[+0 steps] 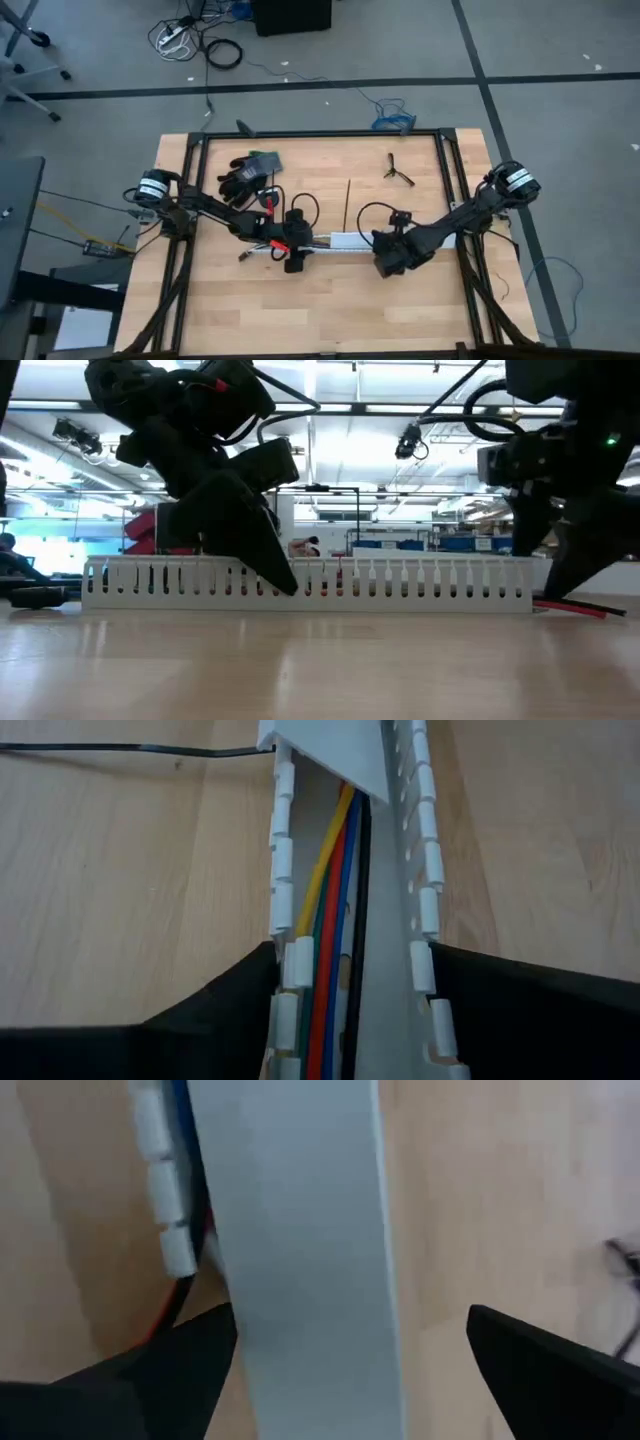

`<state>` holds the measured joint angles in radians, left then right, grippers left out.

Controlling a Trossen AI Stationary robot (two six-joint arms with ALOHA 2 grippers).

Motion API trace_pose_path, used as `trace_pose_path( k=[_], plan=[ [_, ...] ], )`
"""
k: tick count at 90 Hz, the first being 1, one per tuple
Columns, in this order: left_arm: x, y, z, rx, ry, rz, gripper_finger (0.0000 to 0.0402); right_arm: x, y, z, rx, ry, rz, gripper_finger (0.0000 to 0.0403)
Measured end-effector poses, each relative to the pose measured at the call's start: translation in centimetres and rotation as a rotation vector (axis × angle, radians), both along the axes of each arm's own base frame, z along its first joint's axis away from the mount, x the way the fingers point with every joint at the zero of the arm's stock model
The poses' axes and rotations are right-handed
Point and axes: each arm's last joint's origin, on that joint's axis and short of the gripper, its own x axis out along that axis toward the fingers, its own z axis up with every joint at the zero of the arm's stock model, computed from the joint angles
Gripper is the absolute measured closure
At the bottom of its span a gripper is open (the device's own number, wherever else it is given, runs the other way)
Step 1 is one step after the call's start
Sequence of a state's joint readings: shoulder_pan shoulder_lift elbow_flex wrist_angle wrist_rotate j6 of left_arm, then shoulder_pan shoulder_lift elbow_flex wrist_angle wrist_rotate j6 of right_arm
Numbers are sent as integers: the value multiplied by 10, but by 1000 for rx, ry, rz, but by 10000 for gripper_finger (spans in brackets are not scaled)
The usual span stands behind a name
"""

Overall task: Ziptie cables
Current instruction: Close the white cable duct cover

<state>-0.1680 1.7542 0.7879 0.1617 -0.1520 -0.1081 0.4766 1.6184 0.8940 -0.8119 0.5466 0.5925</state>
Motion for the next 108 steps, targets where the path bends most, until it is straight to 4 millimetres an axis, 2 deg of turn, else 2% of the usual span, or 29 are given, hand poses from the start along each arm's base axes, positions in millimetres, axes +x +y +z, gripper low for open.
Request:
trace_pose_path(
  k=[31,58,83,108],
  plan=[
    [0,0,0,0,0,0,174,1,2,0,-12,-38,-3,23],
    [0,0,0,0,2,0,174,7,12,-29,-111,60,50,25],
    [0,0,0,0,1,0,174,10,17,-24,-147,26,35,36],
    [0,0,0,0,0,1,174,16,20,-18,-116,-6,0,73]
  ],
)
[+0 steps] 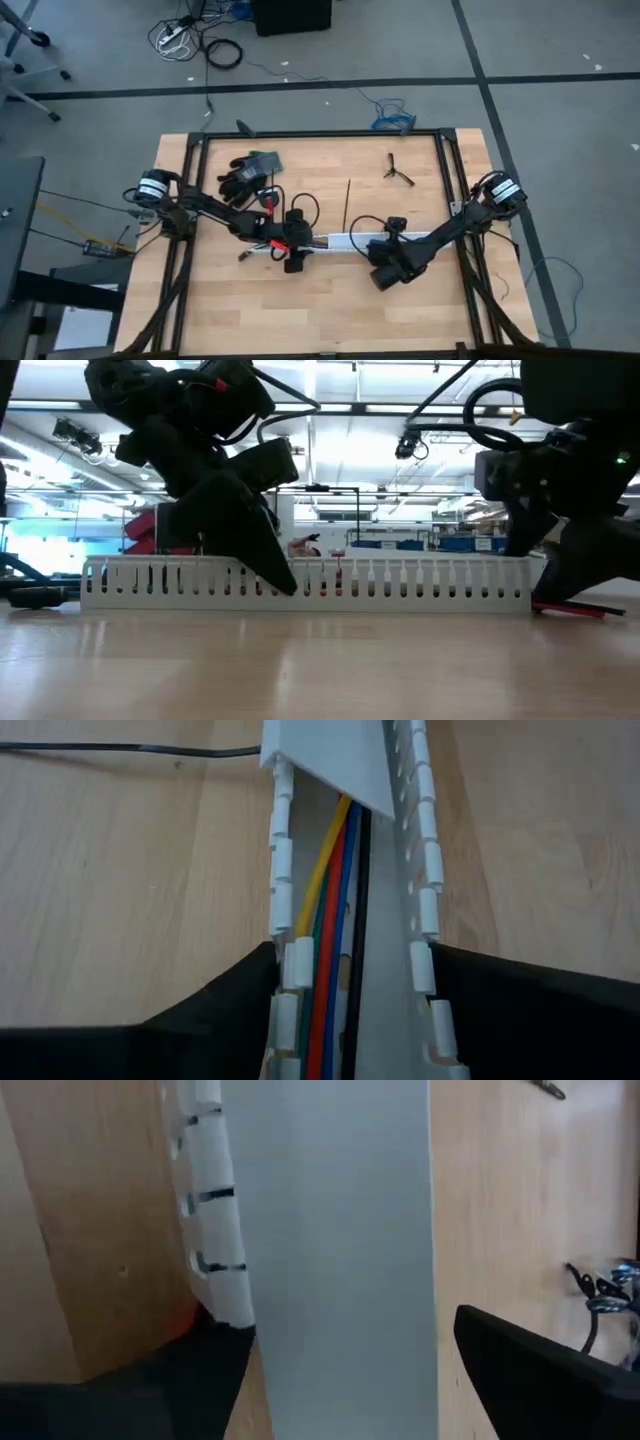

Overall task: Ziptie cables
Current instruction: Close the white cable duct cover

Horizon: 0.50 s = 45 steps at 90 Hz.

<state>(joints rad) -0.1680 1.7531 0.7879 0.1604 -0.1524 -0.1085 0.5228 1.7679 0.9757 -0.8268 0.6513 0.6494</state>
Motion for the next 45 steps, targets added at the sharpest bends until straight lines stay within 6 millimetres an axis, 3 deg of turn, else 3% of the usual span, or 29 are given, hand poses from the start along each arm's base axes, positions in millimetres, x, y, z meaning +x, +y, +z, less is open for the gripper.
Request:
trace_pose_path(
  k=[45],
  plan=[
    [0,0,0,-1,1,-4,174,6,5,11,78,21,-19,158]
  ],
)
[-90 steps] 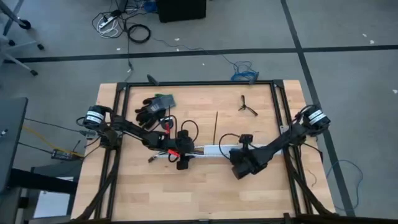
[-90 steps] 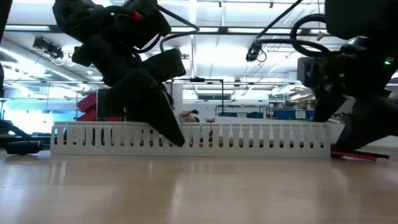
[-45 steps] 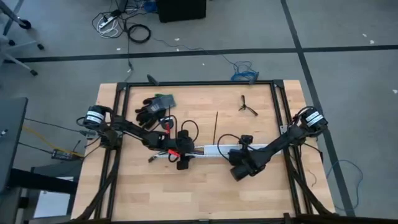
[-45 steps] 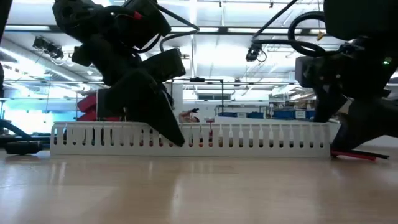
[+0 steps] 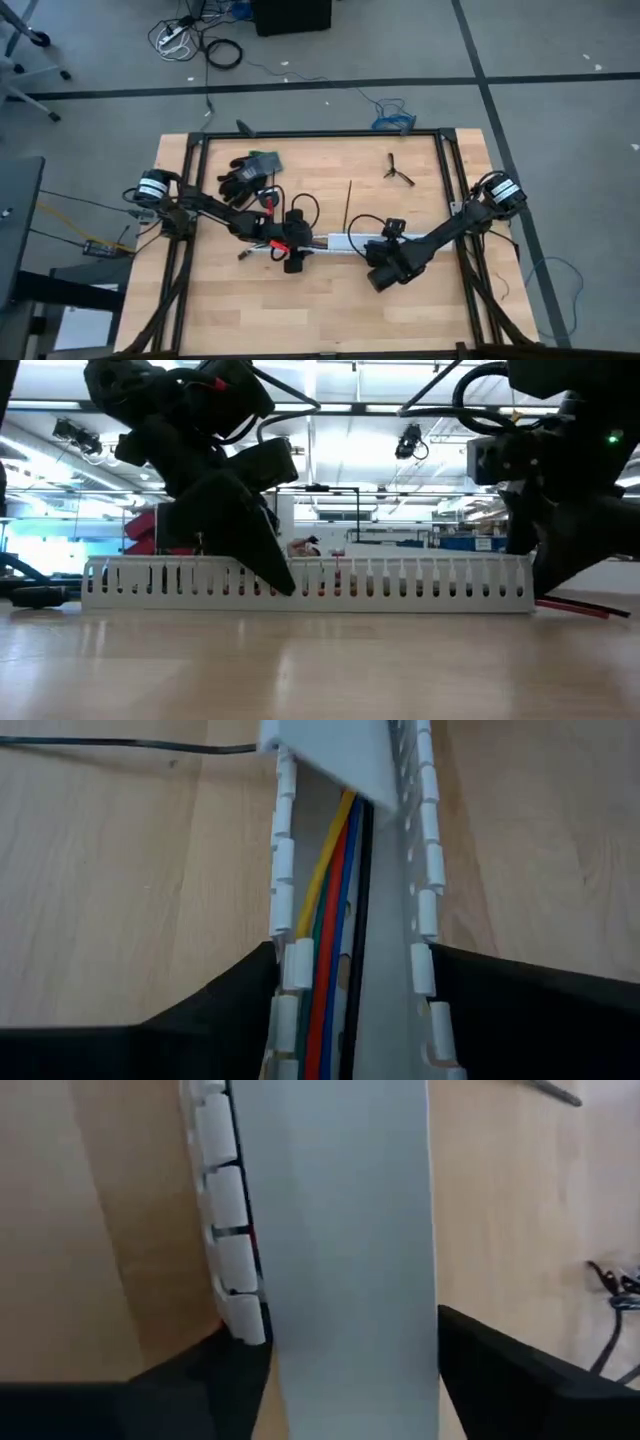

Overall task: Ziptie cables
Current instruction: Close the white cable duct cover

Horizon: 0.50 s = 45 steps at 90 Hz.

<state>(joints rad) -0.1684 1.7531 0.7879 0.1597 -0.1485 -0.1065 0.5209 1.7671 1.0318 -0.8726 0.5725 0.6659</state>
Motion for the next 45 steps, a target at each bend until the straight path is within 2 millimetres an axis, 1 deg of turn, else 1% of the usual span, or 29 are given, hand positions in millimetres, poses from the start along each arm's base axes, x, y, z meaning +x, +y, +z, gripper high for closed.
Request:
trace_pose_path(
  k=[10,20,29,45],
  plan=[
    [0,0,0,1,0,-2,174,0,1,1,30,12,-1,172],
    [0,0,0,5,1,-4,174,1,2,5,50,35,-5,174],
    [0,0,0,6,0,-3,174,6,4,19,45,54,1,172],
    [0,0,0,8,-1,-3,174,14,8,54,9,76,15,173]
  ],
)
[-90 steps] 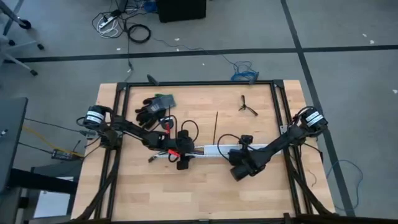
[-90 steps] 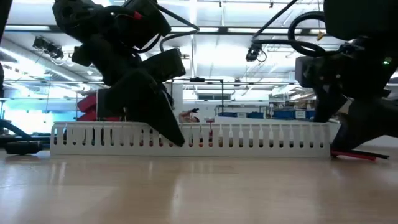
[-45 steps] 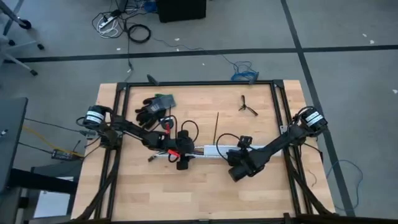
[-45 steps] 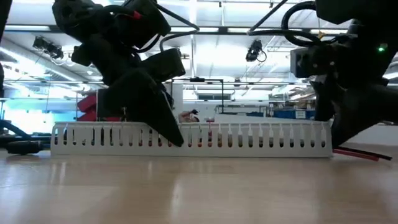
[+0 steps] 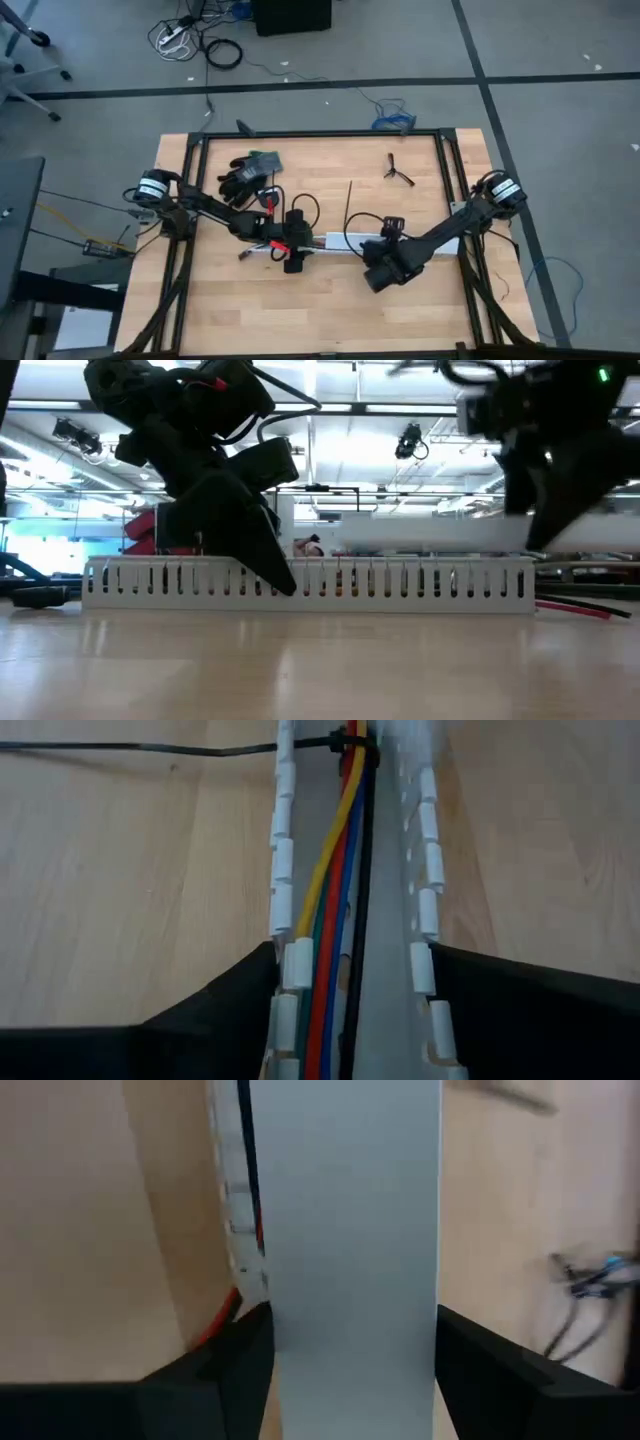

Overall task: Ziptie cables
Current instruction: Close the white cable duct cover

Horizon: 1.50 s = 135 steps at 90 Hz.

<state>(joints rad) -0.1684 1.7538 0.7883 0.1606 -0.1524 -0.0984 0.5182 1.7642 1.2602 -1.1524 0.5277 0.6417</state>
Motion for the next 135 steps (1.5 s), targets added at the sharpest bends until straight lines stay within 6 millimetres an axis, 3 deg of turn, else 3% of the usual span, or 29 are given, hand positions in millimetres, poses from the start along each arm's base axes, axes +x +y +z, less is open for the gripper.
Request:
trace_pose_path(
  k=[19,35,44,68,87,109,135],
  plan=[
    [0,0,0,17,1,-16,174,5,-1,37,3,44,-1,173],
    [0,0,0,55,4,-50,174,13,-13,48,241,116,-40,173],
    [0,0,0,67,4,-62,174,19,-23,45,366,149,-25,173],
    [0,-1,0,60,2,-59,174,34,-50,34,420,128,41,174],
    [0,-1,0,44,3,-46,174,32,-65,7,460,148,27,179],
    [0,-1,0,30,3,-33,174,35,-70,2,430,112,22,184],
    [0,-1,0,39,3,-41,174,36,-71,2,522,126,38,188]
  ],
)
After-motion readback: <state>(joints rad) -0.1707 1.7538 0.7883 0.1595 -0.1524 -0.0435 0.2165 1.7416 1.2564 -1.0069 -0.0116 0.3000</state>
